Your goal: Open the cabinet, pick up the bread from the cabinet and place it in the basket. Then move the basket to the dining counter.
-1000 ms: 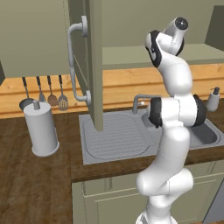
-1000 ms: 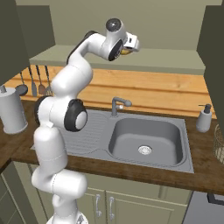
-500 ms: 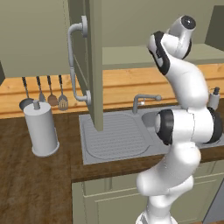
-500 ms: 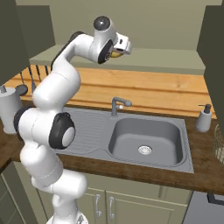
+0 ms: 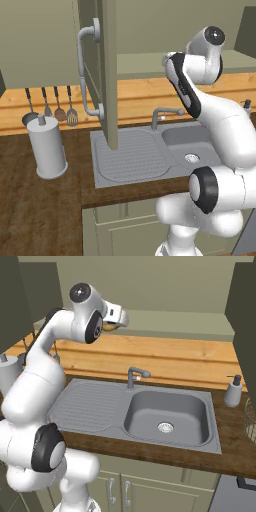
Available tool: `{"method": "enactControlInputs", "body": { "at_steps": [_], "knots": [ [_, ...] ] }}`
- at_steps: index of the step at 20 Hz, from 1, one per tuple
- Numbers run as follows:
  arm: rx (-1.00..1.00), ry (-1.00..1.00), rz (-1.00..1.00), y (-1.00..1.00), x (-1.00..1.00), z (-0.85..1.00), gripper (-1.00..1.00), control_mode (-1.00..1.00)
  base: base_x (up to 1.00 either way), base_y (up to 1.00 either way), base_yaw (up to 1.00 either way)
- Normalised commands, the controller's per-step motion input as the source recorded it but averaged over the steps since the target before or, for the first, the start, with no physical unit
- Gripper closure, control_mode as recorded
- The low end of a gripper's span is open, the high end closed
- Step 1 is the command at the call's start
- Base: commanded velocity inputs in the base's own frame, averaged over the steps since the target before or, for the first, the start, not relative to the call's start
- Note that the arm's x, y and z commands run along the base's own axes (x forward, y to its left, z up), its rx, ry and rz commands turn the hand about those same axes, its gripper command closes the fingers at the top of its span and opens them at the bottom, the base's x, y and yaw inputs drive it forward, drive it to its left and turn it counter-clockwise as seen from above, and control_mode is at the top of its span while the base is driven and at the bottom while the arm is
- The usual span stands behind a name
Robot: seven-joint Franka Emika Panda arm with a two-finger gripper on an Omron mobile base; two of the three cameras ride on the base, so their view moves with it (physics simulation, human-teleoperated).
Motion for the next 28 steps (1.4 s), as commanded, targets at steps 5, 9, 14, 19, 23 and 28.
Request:
{"method": "enactControlInputs", "body": {
  "at_steps": [5, 9, 14, 19, 23, 28],
  "knots": [
    [-0.01, 0.03, 0.00, 0.46, -1.00, 0.15, 1.00, -1.00, 0.00, 0.00, 0.00],
    [0.00, 0.19, 0.00, 0.30, -1.00, 0.00, 1.00, -1.00, 0.00, 0.00, 0.00],
    [0.00, 0.25, 0.00, 0.01, -1.00, 0.00, 1.00, -1.00, 0.00, 0.00, 0.00],
    [0.04, 0.30, 0.00, 0.00, -0.78, -0.23, 1.00, -1.00, 0.00, 0.00, 0.00],
    [0.06, 0.35, 0.00, 0.00, -0.16, -0.51, 1.00, -1.00, 0.00, 0.00, 0.00],
    [0.01, 0.21, 0.00, 0.00, -0.01, -0.54, 1.00, -1.00, 0.00, 0.00, 0.00]
  ]
}}
